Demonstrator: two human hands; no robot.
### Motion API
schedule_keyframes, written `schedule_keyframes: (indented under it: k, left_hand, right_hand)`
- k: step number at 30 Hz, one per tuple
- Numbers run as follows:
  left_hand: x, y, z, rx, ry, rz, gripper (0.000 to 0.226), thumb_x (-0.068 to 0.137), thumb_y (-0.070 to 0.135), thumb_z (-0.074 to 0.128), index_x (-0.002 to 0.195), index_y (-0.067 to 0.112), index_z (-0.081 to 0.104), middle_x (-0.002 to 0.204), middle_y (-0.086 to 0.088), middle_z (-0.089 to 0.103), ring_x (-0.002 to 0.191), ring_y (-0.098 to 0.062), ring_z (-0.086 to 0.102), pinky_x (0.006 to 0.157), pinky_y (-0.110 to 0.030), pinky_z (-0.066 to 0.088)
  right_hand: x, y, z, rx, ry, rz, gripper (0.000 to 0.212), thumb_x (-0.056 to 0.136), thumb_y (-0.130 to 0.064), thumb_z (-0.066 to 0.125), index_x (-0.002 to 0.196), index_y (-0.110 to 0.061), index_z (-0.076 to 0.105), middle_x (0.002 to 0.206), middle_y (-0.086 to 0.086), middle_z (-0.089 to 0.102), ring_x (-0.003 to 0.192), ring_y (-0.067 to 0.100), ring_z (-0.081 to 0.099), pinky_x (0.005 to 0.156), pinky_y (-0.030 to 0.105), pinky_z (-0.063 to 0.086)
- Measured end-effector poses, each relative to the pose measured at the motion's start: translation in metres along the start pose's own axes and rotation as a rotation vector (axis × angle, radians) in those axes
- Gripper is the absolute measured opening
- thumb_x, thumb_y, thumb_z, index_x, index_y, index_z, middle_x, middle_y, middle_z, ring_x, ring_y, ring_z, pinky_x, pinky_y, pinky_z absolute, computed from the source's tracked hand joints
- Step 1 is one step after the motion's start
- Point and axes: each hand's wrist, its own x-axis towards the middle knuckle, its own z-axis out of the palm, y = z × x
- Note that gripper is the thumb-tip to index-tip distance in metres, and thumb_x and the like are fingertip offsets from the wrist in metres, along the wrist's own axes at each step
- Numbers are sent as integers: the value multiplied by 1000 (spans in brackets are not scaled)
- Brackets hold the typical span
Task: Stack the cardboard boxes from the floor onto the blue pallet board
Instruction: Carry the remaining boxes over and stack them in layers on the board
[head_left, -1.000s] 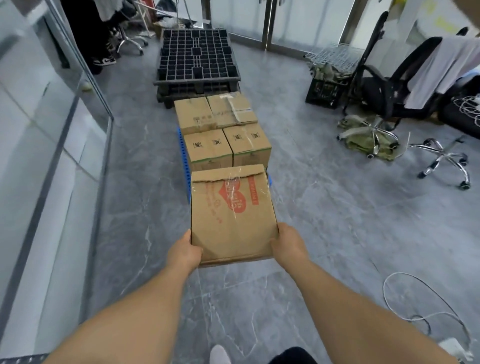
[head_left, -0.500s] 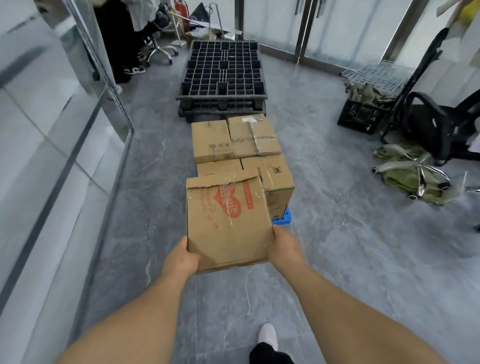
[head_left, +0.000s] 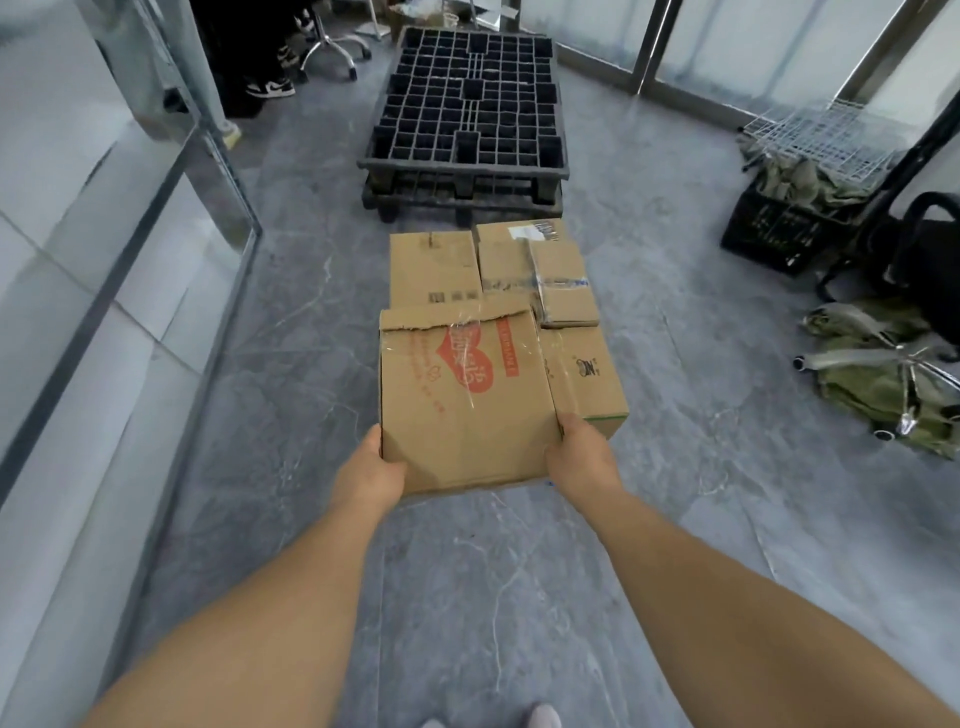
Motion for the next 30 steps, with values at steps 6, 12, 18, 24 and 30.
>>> schedule_keyframes:
  k: [6,12,18,24,30]
  left_hand:
    - [98,-14,26,-60,8,-36,59,88,6,48,143,24,33,132,-3,54,112,-22,54,85,-27,42]
    - [179,-42,61,-82,92,-33,62,88,12,46,145,27,28,141,2,46,122,-22,48,98,-32,41]
    - [235,-75,99,-125,151,50,61,87,13,46,144,30,31,138,2,49,119,-22,50,100,-38,44]
    - [272,-86,117,-185,224,179,57,87,12,45,142,24,35,137,-1,50,117,-25,51,98,-39,45]
    - [278,-97,135,-164,254,230,55,90,12,45,142,23,34,137,-2,48,117,-23,49,82,-30,40]
  right_hand:
    - [94,0,44,3,11,-7,32,88,-3,40,116,-12,54,106,10,62,90,29,55,72,31,43]
    - [172,23,103,63,29,-47,33,90,-7,40,119,-13,54,106,8,61,88,26,54,71,30,44]
    - [218,51,154,138,121,-99,32,89,-8,43,118,-15,57,100,3,61,84,21,54,69,30,44]
    - [253,60,175,146,261,-194,32,84,-10,46,112,-13,60,102,8,63,93,27,56,75,30,44]
    - [265,73,193,120,275,-198,34,85,-8,44,114,-11,61,109,10,63,95,26,54,75,25,40]
